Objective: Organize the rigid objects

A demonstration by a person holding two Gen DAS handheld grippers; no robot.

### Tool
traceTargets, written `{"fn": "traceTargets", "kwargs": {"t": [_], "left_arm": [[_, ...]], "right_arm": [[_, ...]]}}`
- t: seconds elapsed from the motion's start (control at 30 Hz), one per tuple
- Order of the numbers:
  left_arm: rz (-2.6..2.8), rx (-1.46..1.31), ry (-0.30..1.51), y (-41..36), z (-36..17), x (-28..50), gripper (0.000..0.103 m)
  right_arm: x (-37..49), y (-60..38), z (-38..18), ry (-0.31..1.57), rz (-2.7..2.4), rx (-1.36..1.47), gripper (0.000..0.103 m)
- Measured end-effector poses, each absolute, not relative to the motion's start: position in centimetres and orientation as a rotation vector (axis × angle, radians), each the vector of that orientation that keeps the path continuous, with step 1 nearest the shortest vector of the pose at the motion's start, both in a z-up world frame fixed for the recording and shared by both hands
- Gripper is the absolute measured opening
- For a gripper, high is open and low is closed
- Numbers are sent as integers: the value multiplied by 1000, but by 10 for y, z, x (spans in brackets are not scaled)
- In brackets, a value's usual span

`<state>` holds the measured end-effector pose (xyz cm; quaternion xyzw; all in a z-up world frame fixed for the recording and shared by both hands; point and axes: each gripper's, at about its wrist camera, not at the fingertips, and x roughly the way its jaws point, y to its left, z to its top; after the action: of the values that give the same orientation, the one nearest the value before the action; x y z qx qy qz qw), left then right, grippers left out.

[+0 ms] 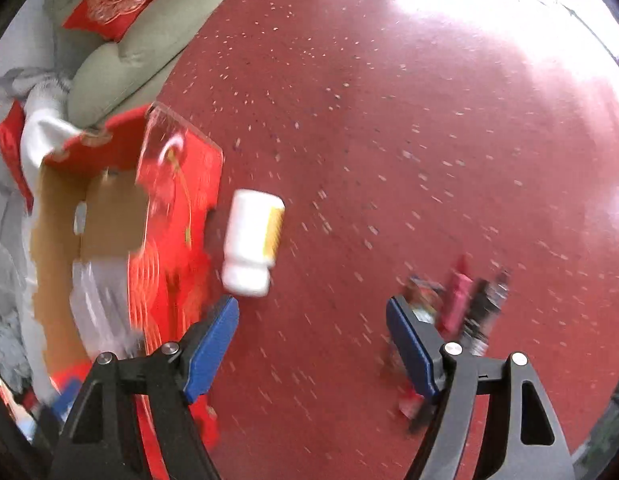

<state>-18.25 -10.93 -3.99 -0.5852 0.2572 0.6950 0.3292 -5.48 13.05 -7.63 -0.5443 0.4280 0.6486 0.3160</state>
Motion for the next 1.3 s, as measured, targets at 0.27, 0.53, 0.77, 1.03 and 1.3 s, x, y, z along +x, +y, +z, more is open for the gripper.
{"fn": "traceTargets", "kwargs": {"t": [0.27,0.53,0.77,1.03,1.3], "left_arm": [[1794,-1536,711,-107,-46,-180,103],[1760,-1439,760,-91,-26,-159,103],[1655,-1302,681,-47,19,-93,103],[1647,-1260,895,47,-38,-10,103],[1602,-1236,1034,73,-86,-1,103]], "right_arm": [[-92,143,-108,1144,1729,-1460,70],[-79,146,-97,1095,1804,-1516,36],[65,135,-58,1226,1750,-1348,37],[226,90,-60,1386,1485,-1239,37],[247,62,-67,1487,1454,-1156,37]]}}
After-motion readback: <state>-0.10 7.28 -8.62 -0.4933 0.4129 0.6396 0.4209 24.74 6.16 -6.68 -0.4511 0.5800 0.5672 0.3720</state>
